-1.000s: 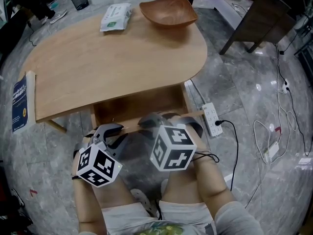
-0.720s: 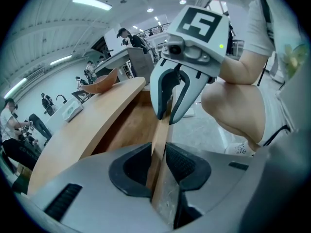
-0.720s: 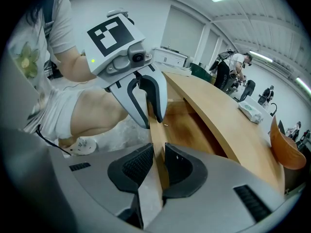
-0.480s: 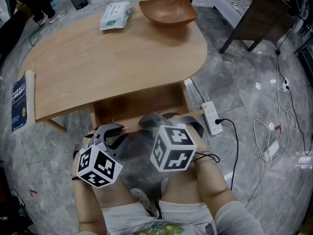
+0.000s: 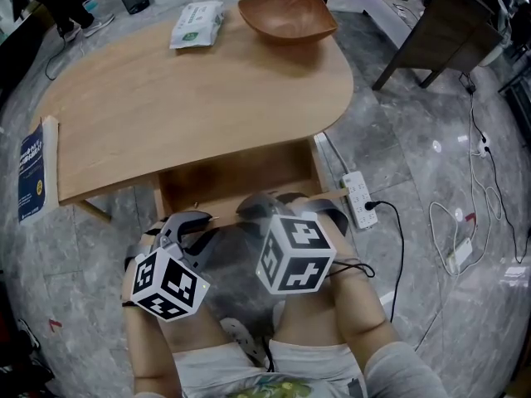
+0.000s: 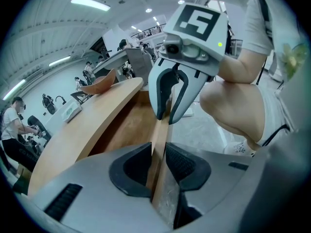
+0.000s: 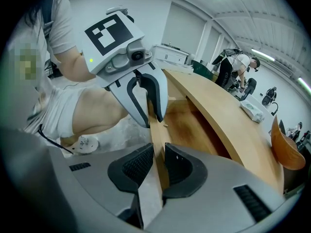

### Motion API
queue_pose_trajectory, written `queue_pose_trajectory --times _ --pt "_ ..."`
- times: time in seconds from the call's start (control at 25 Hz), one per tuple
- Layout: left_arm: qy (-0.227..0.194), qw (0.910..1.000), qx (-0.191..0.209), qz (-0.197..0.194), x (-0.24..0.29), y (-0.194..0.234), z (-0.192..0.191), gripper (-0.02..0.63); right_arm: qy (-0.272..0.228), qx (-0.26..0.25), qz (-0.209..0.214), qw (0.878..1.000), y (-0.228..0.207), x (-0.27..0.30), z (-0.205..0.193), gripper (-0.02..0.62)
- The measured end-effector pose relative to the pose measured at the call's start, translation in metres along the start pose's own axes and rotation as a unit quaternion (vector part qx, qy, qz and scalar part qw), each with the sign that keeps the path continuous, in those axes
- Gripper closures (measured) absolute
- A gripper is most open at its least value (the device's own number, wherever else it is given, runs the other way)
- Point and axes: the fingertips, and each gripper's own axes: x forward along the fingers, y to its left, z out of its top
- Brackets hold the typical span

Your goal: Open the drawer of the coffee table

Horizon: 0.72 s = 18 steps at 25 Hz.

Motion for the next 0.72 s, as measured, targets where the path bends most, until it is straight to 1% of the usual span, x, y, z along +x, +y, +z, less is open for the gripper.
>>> queue_pose_trajectory --times 0.2,0.36,0.72 --pt "-0.001 1.0000 0.000 -0.006 -0.001 0.000 0.000 0.511 0.004 -0.001 -0.001 1.000 0.000 0.000 0.000 0.514" --pt "-0.003 0.9998 -0.002 -0.021 -0.002 -0.007 0.000 0.514 0.007 -0.002 0.011 1.000 0.006 -0.002 -0.001 0.514" --pt "-0.003 0.9996 -0.001 -0.028 -0.003 -0.012 0.000 0.515 0.015 -0.010 0.017 1.000 0.012 -0.002 -0.003 0.515"
